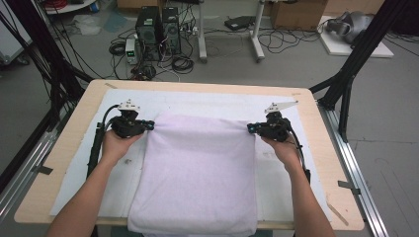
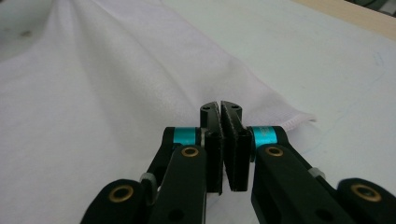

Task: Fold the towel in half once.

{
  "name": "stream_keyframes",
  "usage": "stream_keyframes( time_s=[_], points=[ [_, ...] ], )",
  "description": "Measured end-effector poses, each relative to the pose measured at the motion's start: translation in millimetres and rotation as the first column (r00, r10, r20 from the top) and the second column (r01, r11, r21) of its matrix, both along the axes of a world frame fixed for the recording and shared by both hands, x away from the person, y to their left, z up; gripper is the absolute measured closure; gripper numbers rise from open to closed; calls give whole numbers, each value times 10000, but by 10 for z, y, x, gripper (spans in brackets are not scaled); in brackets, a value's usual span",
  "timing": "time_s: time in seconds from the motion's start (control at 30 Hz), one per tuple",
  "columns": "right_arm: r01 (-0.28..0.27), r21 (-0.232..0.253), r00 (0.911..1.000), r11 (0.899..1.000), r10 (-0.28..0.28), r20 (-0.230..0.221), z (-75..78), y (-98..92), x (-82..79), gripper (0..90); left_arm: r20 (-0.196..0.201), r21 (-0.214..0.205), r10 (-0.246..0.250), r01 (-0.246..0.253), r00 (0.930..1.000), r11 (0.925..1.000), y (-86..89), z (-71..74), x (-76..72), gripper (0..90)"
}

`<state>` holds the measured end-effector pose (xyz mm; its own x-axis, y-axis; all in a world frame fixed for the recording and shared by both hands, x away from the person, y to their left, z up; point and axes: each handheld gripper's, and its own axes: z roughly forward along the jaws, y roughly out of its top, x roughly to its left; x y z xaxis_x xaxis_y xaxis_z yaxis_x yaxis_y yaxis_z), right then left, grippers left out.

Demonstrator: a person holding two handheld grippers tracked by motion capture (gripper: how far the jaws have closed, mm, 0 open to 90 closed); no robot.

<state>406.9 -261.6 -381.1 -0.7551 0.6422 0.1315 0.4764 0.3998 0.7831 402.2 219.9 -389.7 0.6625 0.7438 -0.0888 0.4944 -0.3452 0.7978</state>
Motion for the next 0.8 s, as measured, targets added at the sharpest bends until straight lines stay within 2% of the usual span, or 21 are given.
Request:
stream_keyframes(
  time_s=[0.07, 0.2, 0.3, 0.33, 0.4, 0.47, 0.5, 0.53, 0.67, 0.73, 0.8],
  points=[
    [-242, -35, 9997, 9997, 242, 12, 46, 6, -108, 878, 144, -52, -268, 269, 9995, 9996, 2, 42, -137, 861],
    [-659, -48, 9978, 9978, 658, -81, 48, -12, -390, 877, 106, 337, -752, 748, 9971, 9966, 18, 4, -450, 858],
    [-903, -116, 9956, 9958, 900, -258, -42, -36, -595, 876, 111, 565, -1015, 1007, 9948, 9933, 53, -65, -670, 858],
    [-950, -95, 9950, 9954, 946, -325, -83, -45, -652, 876, 51, 492, -1068, 1064, 9943, 9931, 63, -96, -738, 858],
    [-1072, -195, 9932, 9940, 1062, -487, -155, -45, -748, 873, -89, 627, -1274, 1277, 9918, 9898, 78, -175, -849, 856],
    [-1308, -386, 9884, 9907, 1272, -834, -232, -45, -799, 825, -208, 704, -1434, 1446, 9894, 9870, 105, -232, -923, 829],
    [-1278, -544, 9879, 9903, 1222, -949, -253, -49, -817, 766, -251, 611, -1429, 1442, 9894, 9877, 123, -241, -943, 782],
    [-1254, -488, 9883, 9909, 1205, -937, -260, -61, -824, 707, -232, 541, -1392, 1402, 9900, 9886, 142, -235, -947, 713],
    [-695, -54, 9949, 9976, 689, -740, -196, -99, -734, 611, -79, 258, -935, 937, 9956, 9953, 158, -144, -824, 595],
    [-440, -188, 9973, 9989, 428, -597, -181, -71, -632, 580, 66, 261, -786, 784, 9969, 9966, 116, -101, -708, 593],
    [-285, -392, 9980, 9988, 262, -572, -197, -20, -515, 556, -43, 172, -685, 685, 9976, 9975, 63, -95, -560, 592]
  ],
)
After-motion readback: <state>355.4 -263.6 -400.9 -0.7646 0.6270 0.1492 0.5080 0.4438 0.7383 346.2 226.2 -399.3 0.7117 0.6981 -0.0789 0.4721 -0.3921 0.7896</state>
